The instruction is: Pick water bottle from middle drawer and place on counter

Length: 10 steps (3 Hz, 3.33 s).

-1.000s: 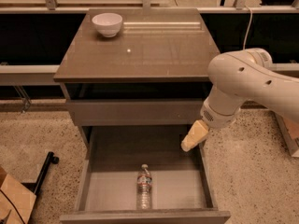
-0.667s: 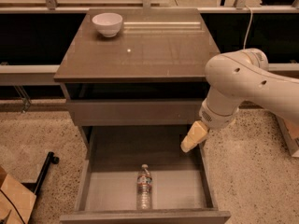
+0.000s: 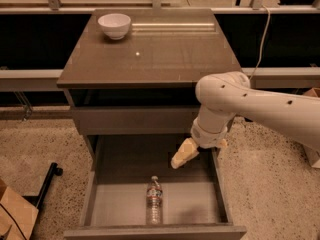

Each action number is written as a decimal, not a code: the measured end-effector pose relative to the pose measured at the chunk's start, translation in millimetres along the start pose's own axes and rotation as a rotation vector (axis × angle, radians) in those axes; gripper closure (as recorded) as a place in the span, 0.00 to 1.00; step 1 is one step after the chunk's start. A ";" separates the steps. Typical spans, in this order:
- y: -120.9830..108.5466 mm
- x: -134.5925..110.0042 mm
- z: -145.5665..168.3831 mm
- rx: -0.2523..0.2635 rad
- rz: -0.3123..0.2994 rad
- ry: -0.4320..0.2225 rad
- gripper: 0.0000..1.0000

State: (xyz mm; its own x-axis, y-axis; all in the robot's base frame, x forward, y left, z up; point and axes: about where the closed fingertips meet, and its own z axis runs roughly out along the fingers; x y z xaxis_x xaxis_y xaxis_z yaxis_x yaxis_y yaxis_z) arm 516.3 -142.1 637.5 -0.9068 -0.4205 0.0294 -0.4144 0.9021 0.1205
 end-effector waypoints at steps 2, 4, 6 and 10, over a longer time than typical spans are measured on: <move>12.3 -19.5 54.0 -0.070 0.084 0.047 0.00; 40.8 -50.8 93.4 -0.247 0.170 0.052 0.00; 63.5 -69.9 162.3 -0.328 0.369 0.123 0.00; 95.0 -60.0 253.2 -0.284 0.440 0.206 0.00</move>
Offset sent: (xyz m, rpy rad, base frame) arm 0.0089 0.0213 -0.0405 0.0337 0.0592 -0.0662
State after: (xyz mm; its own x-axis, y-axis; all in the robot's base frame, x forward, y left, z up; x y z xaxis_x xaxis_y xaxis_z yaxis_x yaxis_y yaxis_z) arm 511.8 -6.6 396.0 -0.9438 -0.0466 0.3273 0.0623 0.9472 0.3145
